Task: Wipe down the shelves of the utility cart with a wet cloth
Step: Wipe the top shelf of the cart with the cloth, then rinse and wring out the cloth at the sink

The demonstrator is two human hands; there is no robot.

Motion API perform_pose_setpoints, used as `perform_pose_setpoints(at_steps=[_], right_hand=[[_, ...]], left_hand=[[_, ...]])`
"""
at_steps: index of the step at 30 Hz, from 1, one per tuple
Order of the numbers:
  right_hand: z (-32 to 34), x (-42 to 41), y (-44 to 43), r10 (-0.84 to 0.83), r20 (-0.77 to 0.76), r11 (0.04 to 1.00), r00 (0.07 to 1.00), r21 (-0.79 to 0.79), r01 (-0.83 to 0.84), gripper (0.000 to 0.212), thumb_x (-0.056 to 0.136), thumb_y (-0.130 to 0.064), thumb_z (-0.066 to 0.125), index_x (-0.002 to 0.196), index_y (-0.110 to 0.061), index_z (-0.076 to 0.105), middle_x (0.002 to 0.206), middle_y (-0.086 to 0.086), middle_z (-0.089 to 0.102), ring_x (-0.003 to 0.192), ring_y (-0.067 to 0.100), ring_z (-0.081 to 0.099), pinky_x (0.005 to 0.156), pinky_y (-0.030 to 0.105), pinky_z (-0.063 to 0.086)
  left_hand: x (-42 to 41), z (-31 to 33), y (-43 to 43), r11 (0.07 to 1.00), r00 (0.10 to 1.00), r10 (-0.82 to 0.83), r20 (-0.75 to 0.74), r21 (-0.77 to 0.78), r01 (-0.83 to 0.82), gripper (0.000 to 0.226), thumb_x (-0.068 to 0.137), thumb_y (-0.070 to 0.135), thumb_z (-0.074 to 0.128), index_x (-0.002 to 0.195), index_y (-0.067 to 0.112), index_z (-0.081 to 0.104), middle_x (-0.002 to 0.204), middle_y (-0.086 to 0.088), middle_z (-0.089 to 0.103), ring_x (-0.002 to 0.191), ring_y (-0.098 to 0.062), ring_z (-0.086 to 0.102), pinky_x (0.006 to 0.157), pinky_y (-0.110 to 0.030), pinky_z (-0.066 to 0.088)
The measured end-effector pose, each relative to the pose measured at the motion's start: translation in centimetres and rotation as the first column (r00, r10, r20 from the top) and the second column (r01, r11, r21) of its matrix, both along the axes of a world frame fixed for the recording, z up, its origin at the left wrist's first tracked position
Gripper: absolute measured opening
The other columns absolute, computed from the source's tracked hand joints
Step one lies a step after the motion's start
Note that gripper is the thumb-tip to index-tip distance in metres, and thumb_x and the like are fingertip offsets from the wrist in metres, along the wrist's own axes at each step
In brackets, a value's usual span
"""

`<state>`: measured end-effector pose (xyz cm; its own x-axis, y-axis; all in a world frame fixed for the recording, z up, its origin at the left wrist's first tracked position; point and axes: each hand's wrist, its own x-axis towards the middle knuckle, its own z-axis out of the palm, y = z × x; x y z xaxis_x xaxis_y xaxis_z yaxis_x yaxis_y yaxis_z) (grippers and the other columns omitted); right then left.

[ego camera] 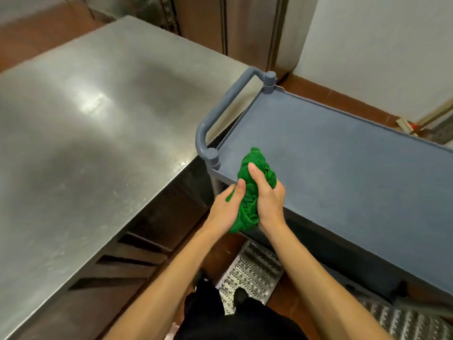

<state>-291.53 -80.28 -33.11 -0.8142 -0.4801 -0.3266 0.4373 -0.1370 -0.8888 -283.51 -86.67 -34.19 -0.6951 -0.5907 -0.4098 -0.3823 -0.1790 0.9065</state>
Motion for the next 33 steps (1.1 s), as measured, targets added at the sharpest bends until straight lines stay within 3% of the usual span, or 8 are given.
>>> perform_pose_setpoints(at_steps=[7, 12, 16, 19, 24, 27, 30, 33], right_hand=[[-0.7, 9.5, -2.5, 0.333, -0.028, 0.943, 0.943, -0.005, -0.333, 0.015, 0.086, -0.022, 0.073, 0.101, -0.018, 0.074, 0.098, 0.005, 0.076, 0.095, 0.023, 0.072, 0.083, 0.035, 0.059], [-0.5, 18.1, -5.1, 0.551, -0.044, 0.834, 0.833, 0.008, -0.551, 0.038, 0.076, -0.035, 0.079, 0.107, -0.015, 0.071, 0.105, 0.012, 0.073, 0.097, 0.027, 0.071, 0.088, 0.044, 0.057], [0.0, 26.8, -6.6, 0.658, 0.001, 0.753, 0.753, -0.004, -0.657, 0.056, 0.068, -0.033, 0.084, 0.114, -0.009, 0.062, 0.108, 0.017, 0.071, 0.097, 0.031, 0.071, 0.089, 0.051, 0.057], [0.1, 34.1, -6.9, 0.685, 0.055, 0.728, 0.726, -0.015, -0.686, 0.054, 0.074, -0.024, 0.082, 0.12, -0.012, 0.055, 0.114, 0.017, 0.069, 0.099, 0.029, 0.07, 0.086, 0.048, 0.058], [1.1, 45.9, -7.3, 0.72, 0.196, 0.688, 0.665, -0.08, -0.721, 0.047, 0.079, -0.016, 0.069, 0.124, -0.022, 0.056, 0.108, 0.003, 0.061, 0.097, 0.024, 0.06, 0.078, 0.041, 0.049], [1.6, 53.7, -6.9, 0.767, 0.243, 0.635, 0.594, -0.155, -0.757, 0.026, 0.081, -0.012, 0.063, 0.106, -0.016, 0.062, 0.096, 0.009, 0.063, 0.087, 0.028, 0.064, 0.074, 0.041, 0.054], [2.2, 61.6, -5.7, 0.831, 0.299, 0.534, 0.469, -0.192, -0.824, 0.041, 0.079, -0.018, 0.063, 0.119, -0.007, 0.062, 0.1, 0.011, 0.063, 0.088, 0.027, 0.064, 0.071, 0.038, 0.055], [3.0, 68.4, -3.9, 0.902, 0.291, 0.391, 0.319, -0.238, -0.889, 0.033, 0.076, -0.019, 0.062, 0.107, -0.009, 0.058, 0.098, 0.012, 0.062, 0.084, 0.025, 0.064, 0.069, 0.035, 0.055]], left_hand=[[11.6, -0.3, -0.3, 0.951, 0.951, 0.308, 0.005, -0.036, -0.307, 0.026, 0.09, 0.065, 0.043, 0.099, 0.047, 0.061, 0.101, 0.023, 0.068, 0.083, 0.017, 0.064, 0.072, -0.005, 0.047], [22.0, 0.5, -0.3, 0.865, 0.865, 0.501, -0.012, -0.013, -0.501, 0.034, 0.097, 0.057, 0.044, 0.118, 0.037, 0.061, 0.104, 0.022, 0.064, 0.077, 0.022, 0.059, 0.066, 0.001, 0.044], [31.4, 0.8, 0.2, 0.723, 0.723, 0.689, -0.053, 0.128, -0.679, 0.04, 0.093, 0.063, 0.048, 0.113, 0.034, 0.068, 0.105, 0.014, 0.073, 0.086, 0.012, 0.068, 0.075, -0.011, 0.054], [39.2, 0.6, 1.1, 0.539, 0.552, 0.832, -0.058, 0.324, -0.778, 0.063, 0.088, 0.071, 0.05, 0.123, 0.021, 0.069, 0.113, -0.007, 0.076, 0.099, -0.021, 0.074, 0.085, -0.04, 0.06], [52.3, -0.6, 3.3, 0.182, 0.161, 0.983, -0.089, 0.618, -0.765, 0.054, 0.095, 0.046, 0.056, 0.131, 0.006, 0.063, 0.131, -0.021, 0.064, 0.12, -0.039, 0.062, 0.091, -0.046, 0.055], [58.4, -0.7, 5.5, 0.106, -0.016, 0.988, -0.156, 0.742, -0.662, 0.047, 0.098, 0.035, 0.051, 0.133, 0.006, 0.062, 0.133, -0.019, 0.064, 0.119, -0.036, 0.062, 0.099, -0.046, 0.05], [63.5, -0.5, 7.8, 0.044, -0.175, 0.967, -0.183, 0.803, -0.594, 0.05, 0.099, 0.036, 0.05, 0.136, 0.005, 0.059, 0.136, -0.021, 0.059, 0.117, -0.035, 0.061, 0.102, -0.046, 0.046], [68.7, -0.5, 9.4, -0.018, -0.316, 0.932, -0.181, 0.844, -0.536, 0.057, 0.096, 0.045, 0.052, 0.138, 0.007, 0.058, 0.145, -0.021, 0.053, 0.134, -0.036, 0.05, 0.118, -0.048, 0.034]])
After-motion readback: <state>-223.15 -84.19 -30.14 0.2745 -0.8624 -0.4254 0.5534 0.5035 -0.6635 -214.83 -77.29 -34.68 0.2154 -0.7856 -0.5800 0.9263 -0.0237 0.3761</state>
